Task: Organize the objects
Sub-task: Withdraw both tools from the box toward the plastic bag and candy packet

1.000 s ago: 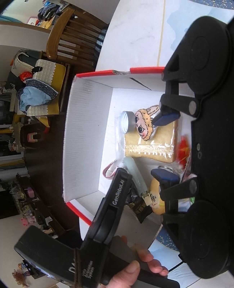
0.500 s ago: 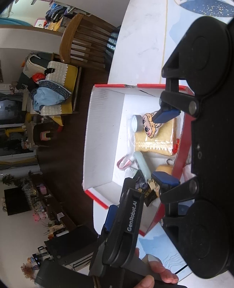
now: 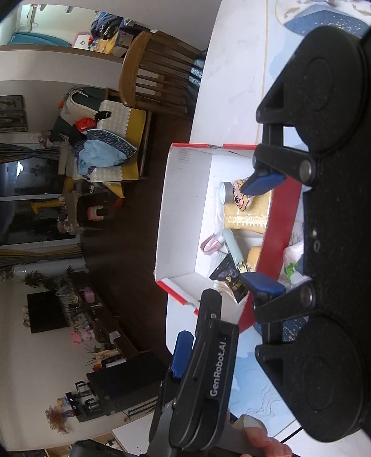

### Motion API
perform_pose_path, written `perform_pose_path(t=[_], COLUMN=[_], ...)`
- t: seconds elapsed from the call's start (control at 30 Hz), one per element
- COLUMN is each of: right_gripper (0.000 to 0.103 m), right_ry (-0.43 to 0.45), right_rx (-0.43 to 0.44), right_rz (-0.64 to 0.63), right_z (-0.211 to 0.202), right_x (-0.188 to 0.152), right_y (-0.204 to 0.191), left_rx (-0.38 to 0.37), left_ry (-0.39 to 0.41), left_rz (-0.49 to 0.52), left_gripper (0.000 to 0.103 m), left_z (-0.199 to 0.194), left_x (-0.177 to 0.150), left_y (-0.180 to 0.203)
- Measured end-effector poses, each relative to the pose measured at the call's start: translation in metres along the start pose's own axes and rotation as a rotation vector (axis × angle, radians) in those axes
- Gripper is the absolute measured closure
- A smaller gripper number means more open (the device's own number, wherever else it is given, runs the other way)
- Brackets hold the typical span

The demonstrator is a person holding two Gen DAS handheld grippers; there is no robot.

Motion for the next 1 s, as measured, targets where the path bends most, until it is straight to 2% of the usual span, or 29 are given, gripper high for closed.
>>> perform_pose_path(t=[0.17, 0.33, 0.4, 0.47, 0.7, 0.83, 1.0], right_gripper=[0.043, 0.038, 0.034, 0.027, 0.015, 0.002, 0.0], right_ry=[0.018, 0.037, 0.04, 0.041, 0.04, 0.036, 0.03], right_rx=[-0.006, 0.003, 0.002, 0.005, -0.005, 0.001, 0.008], right_rz=[0.003, -0.002, -0.01, -0.014, -0.015, -0.005, 0.0], right_z=[-0.016, -0.028, -0.029, -0.029, -0.026, -0.021, -0.014], right_x=[-0.008, -0.021, -0.027, -0.034, -0.055, -0.065, -0.073], right_y=[0.001, 0.002, 0.001, 0.001, 0.003, 0.004, 0.004], left_rx=[-0.011, -0.018, -0.015, -0.006, 0.013, 0.011, 0.014], left_ry=[0.02, 0.037, 0.039, 0.042, 0.048, 0.044, 0.023], left_rz=[0.019, 0.018, 0.02, 0.021, 0.023, 0.011, 0.004], left_gripper=[0.033, 0.033, 0.031, 0.024, 0.024, 0.02, 0.016], left_z=[-0.022, -0.039, -0.042, -0.044, -0.046, -0.046, -0.04], left_x=[-0.014, -0.034, -0.044, -0.056, -0.095, -0.114, -0.132], left_y=[0.008, 0.013, 0.014, 0.016, 0.021, 0.024, 0.027])
Point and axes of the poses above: each gripper's, at about its wrist camera, not at the fingertips, and z roughly the way its jaws point, y to its right, x to its top, the point moved 1 cm from there along z, roughly the way its jaws point, and after that the axes turned 5 degrees about -x, right-handed, at the moved point
